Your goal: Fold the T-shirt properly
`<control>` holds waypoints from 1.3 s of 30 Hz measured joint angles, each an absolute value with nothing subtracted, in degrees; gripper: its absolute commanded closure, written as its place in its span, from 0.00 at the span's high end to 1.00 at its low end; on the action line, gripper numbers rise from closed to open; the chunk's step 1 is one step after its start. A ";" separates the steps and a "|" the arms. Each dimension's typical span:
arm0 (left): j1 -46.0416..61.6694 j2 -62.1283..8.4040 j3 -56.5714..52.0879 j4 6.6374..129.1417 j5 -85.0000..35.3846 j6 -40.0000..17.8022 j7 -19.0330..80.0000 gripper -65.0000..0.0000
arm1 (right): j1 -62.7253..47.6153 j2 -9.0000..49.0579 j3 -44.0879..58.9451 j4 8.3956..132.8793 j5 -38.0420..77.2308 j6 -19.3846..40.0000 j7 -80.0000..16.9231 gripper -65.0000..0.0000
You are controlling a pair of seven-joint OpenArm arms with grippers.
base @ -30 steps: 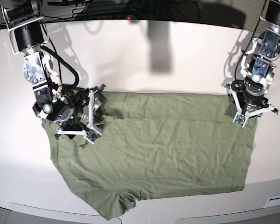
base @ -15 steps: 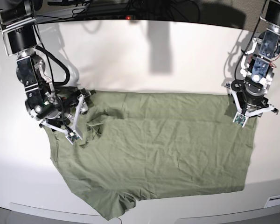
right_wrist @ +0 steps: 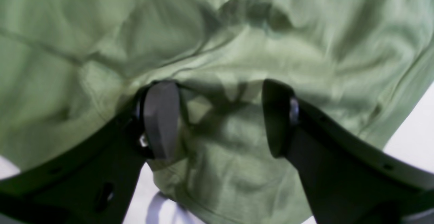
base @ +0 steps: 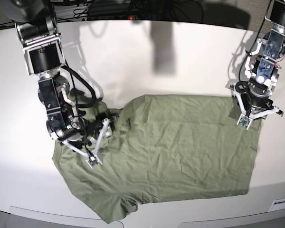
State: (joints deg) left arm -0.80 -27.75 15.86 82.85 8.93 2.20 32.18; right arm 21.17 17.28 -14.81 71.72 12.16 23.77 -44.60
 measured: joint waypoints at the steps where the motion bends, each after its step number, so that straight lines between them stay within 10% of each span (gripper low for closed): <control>1: -0.82 -27.75 15.86 82.85 8.93 2.20 32.18 0.26 | 21.43 17.23 -14.81 71.72 12.14 23.77 -44.16 0.59; 39: -0.32 -22.39 15.57 83.42 -1.50 0.01 42.98 0.27 | 10.41 24.21 -14.48 72.49 15.40 23.81 -39.03 0.59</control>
